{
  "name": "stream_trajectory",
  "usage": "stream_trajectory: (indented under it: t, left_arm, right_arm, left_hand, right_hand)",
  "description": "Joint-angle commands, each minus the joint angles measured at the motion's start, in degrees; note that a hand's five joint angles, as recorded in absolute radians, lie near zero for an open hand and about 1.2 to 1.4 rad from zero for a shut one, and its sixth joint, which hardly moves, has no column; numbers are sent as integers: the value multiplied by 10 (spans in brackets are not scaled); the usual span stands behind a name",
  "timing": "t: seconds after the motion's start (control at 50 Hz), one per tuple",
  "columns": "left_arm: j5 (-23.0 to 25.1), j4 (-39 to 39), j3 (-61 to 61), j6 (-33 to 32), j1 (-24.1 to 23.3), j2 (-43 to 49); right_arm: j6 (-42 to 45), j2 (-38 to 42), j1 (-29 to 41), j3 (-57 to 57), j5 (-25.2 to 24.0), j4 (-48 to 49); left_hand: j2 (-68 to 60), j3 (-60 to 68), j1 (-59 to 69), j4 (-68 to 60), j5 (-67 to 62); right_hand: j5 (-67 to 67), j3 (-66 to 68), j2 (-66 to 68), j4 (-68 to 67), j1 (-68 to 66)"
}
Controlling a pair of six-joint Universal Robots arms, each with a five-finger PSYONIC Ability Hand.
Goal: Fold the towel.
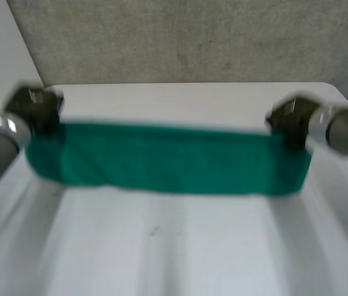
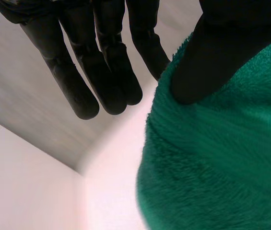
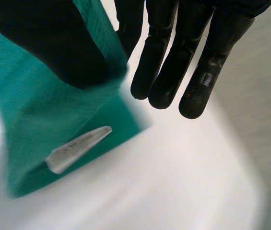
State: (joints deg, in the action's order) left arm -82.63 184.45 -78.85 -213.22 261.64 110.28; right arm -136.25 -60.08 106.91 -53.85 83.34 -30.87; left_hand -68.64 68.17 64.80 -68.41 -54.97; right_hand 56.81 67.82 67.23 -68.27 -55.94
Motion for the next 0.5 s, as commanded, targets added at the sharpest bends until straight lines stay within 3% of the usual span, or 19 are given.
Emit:
stream_trajectory:
  t: [0.02, 0.08, 0.12, 0.24, 0.42, 0.5]
  left_arm:
    - [-45, 182, 197, 40, -27, 8]
    - [-60, 248, 197, 70, -25, -1]
    - [-70, 267, 192, 87, -21, -9]
    - [-73, 242, 62, 112, -20, -20]
    - [-71, 243, -119, 115, -20, -11]
    - [-69, 249, -177, 118, -20, 11]
  right_arm:
    - [-123, -9, 4, 194, 17, 232]
    - [-133, -41, 6, 159, 20, 325]
    - [-130, -64, 3, 129, 17, 336]
    - [-127, -98, 4, -8, 0, 332]
    - [-129, -85, 4, -179, -27, 339]
    - [-126, -22, 3, -209, -29, 334]
  left_hand:
    - [-114, 118, 152, -116, -150]
    - [-114, 118, 152, -116, -150]
    - [-114, 118, 152, -116, -150]
    - [-114, 118, 152, -116, -150]
    - [-114, 118, 152, -116, -150]
    - [-114, 118, 152, -116, -150]
  right_hand:
    - [132, 122, 128, -117, -241]
    - [132, 122, 128, -117, -241]
    - [132, 122, 128, -117, -241]
    - [132, 122, 128, -117, -241]
    - [132, 122, 128, -117, -241]
    - [132, 122, 128, -117, -241]
